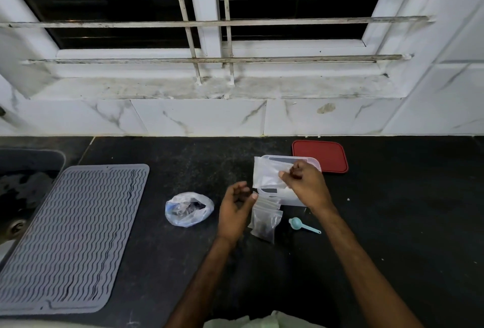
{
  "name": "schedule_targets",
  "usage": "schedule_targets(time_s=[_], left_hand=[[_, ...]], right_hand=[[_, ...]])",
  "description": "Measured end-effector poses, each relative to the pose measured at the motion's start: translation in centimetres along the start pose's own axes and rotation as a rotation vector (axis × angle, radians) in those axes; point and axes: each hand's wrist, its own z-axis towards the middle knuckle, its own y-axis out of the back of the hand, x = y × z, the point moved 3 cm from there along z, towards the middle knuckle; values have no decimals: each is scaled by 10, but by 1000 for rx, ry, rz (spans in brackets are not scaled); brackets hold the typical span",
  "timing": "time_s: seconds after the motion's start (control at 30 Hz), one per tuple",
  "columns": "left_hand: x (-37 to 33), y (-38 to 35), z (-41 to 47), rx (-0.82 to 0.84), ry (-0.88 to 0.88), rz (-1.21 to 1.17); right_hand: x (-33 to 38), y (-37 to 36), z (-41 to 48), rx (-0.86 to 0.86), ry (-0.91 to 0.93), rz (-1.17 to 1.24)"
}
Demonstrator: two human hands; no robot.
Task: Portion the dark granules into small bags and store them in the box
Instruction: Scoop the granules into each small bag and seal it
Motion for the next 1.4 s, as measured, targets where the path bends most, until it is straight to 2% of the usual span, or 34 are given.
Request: schedule_targets(time_s=[0.07,0.13,0.23,0.3,0.37,0.43,0.5,0.6,0.77,0.93,1.03,1.1,1.17,1.27,1.3,1.4], left_hand=[[-4,-3,4,69,38,-25],[-8,-4,5,145,57,-40],[-11,-1,5,118,45,-3],[-11,3,4,74,30,11],[-10,8,2,21,2,36],[-12,12,-2,-42,-35,51],[-13,13,-7,-76,-44,59],[-12,9,-13,-80,-73,104],[-11,6,-18,29,-64,70],[-1,7,-21,157,7,16],[3,6,-24,171,58,-38],[-2,11,-25,81,26,-44],[-10,23,-19,-5,-122,64],[-20,36,-10,41,-356,327],[-21,38,-9,66,-358,336],[-18,37,-11,70,-222,302]], right_hand=[[-6,-5,-6,59,-75,174],[-13,-9,-11,103,-111,250],[-21,-14,-14,136,-126,282],[-23,-17,-15,113,-111,174],[-21,-17,-19,-40,-18,-34],[-11,-21,-28,-170,135,-111],[4,-31,-39,-70,174,-45],[16,-51,-53,119,116,-5],[15,-61,-56,131,96,2],[17,-54,-59,172,66,110],[15,-53,-58,202,67,99],[12,-50,-57,229,66,121],[9,-49,-56,271,52,159],[3,-49,-56,291,7,228],[1,-50,-56,288,-4,234],[-1,-51,-53,250,13,165]])
